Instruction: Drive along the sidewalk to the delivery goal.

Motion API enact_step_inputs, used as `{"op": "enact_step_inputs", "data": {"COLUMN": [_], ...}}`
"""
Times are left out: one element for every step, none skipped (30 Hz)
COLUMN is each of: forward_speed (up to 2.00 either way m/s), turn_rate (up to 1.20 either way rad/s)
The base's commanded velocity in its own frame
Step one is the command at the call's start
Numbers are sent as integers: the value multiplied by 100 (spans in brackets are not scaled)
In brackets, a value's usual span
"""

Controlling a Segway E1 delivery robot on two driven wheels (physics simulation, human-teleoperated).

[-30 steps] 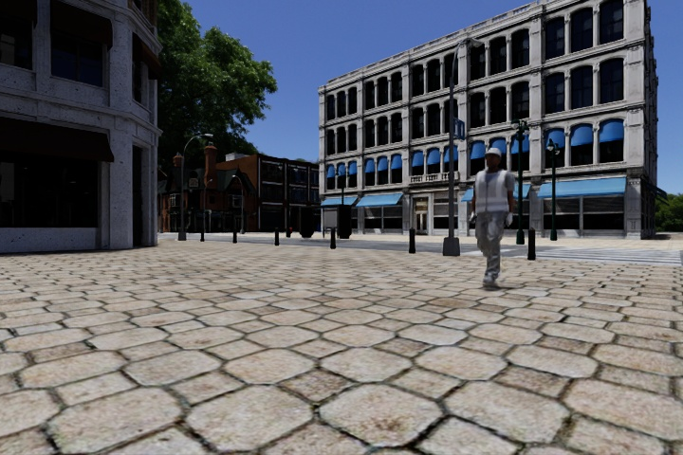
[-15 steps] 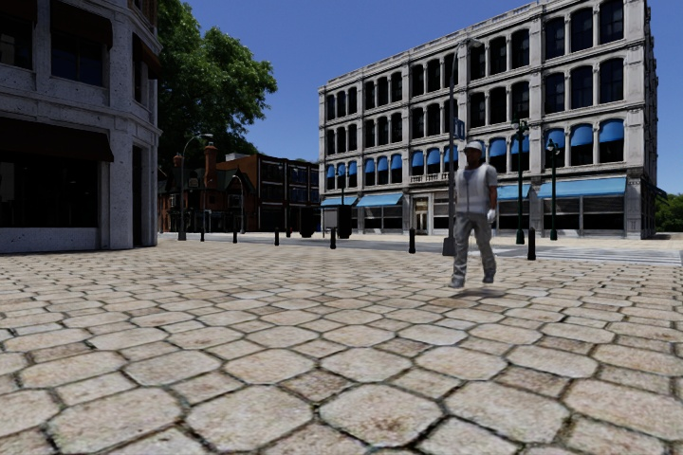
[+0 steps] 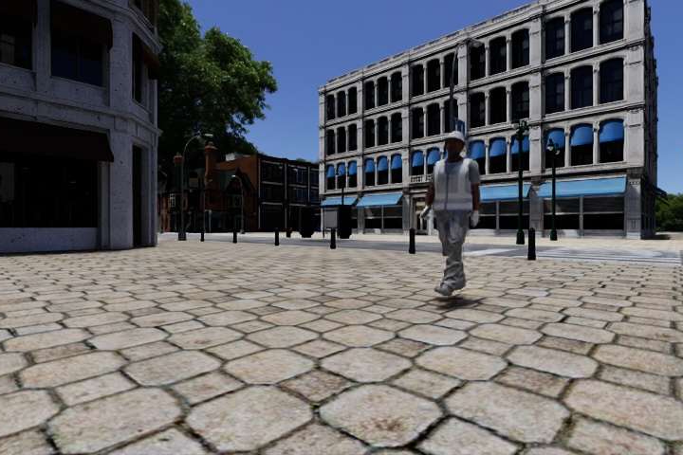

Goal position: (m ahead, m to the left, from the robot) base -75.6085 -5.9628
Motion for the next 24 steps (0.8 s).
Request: {"op": "enact_step_inputs", "data": {"forward_speed": [0,0,0,0,0,0,0,0,0,0,0,0,0,0,0,0,0,0,0,0,0,0,0,0], "turn_rate": [120,120,120,120,120,120,120,120,120,120,120,120,120,120,120,120,120,120,120,120,120,120,120,120]}}
